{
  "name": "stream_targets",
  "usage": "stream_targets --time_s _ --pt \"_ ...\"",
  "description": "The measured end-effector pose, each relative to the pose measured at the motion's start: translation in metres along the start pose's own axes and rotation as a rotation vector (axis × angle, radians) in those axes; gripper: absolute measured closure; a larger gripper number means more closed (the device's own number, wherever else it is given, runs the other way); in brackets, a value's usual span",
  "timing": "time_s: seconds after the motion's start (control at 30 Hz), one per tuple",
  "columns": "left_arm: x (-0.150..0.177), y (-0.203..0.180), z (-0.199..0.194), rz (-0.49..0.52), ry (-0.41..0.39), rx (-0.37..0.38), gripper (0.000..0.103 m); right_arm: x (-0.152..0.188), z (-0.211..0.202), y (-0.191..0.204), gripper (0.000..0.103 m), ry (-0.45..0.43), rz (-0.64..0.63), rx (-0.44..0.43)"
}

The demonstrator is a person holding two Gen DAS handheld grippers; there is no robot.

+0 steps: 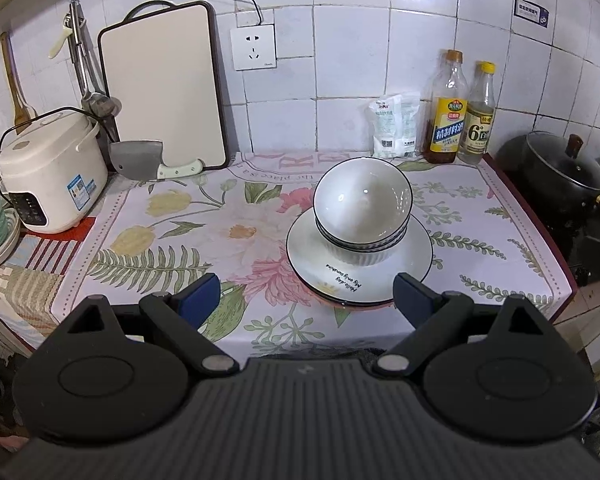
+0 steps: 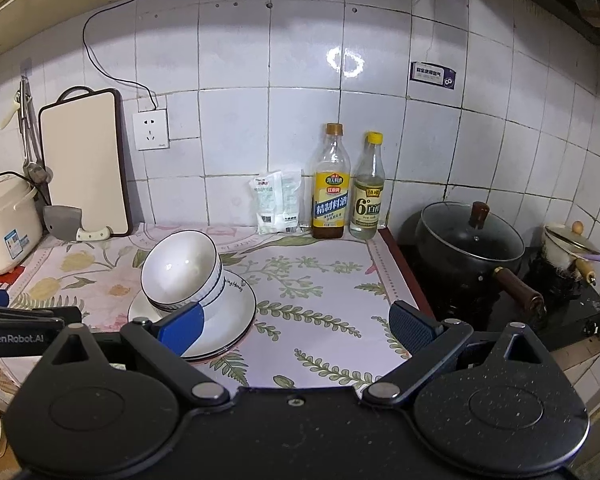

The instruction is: Organize plates and bowls

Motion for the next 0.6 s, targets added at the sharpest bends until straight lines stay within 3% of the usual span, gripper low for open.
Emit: stream_targets --time_s 0.6 --pt "0.0027 0.0015 0.0012 0.011 0.01 -0.007 0.009 0.0014 0.0001 0.0037 0.002 0.016 0.0 -0.007"
Point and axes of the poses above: each gripper's, at about its wrist camera, not at the fingertips, and z roughly the way its jaws point, y to its left, x to its underside, the point moved 2 cm from there along z, roughly the way its jaws point, and after that the axes turned 5 degrees about -x, right-handed, at the moved point
